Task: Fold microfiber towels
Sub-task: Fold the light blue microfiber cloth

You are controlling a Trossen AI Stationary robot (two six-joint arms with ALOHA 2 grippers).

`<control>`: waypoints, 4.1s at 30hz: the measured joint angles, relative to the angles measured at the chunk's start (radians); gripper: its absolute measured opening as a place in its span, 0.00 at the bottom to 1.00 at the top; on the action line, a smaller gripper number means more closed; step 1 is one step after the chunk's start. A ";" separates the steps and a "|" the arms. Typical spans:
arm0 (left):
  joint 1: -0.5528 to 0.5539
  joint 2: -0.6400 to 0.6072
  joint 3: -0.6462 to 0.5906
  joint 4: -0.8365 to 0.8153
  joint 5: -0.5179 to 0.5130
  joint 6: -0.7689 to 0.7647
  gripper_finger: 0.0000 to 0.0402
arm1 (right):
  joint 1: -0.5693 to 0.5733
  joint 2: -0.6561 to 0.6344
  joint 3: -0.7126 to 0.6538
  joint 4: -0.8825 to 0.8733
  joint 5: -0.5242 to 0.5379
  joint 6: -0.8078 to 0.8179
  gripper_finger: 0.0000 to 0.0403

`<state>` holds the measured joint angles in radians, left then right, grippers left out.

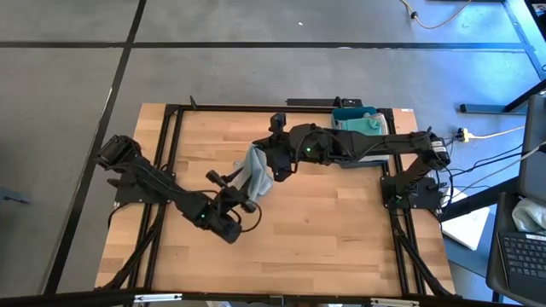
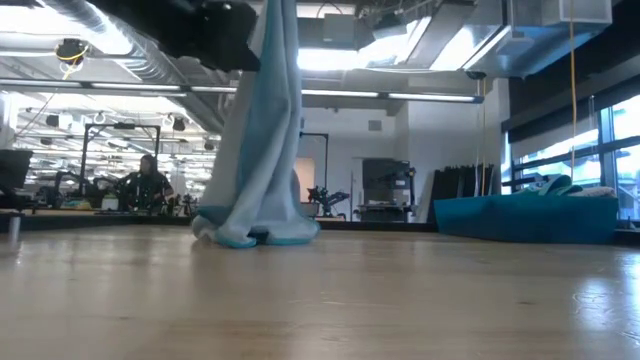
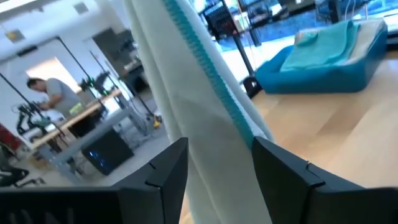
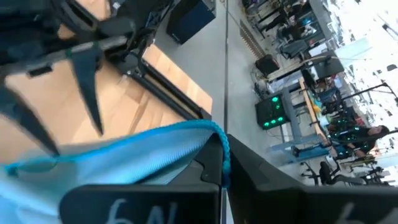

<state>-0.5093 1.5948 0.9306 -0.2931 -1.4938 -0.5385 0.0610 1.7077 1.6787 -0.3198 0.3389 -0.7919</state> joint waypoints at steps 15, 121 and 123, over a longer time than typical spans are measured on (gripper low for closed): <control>0.112 0.000 0.002 0.253 0.091 0.234 0.43 | -0.030 0.011 0.000 0.010 -0.027 0.002 0.03; -0.008 0.055 0.073 0.613 0.915 0.245 0.34 | -0.055 -0.028 0.000 -0.042 -0.018 0.023 0.03; 0.008 0.088 0.073 0.685 0.868 0.237 0.34 | -0.050 -0.053 0.000 -0.046 -0.017 0.021 0.03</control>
<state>-0.5018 1.6823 1.0041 0.3917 -0.6257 -0.3017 0.0115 1.6551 1.6791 -0.3663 0.3221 -0.7708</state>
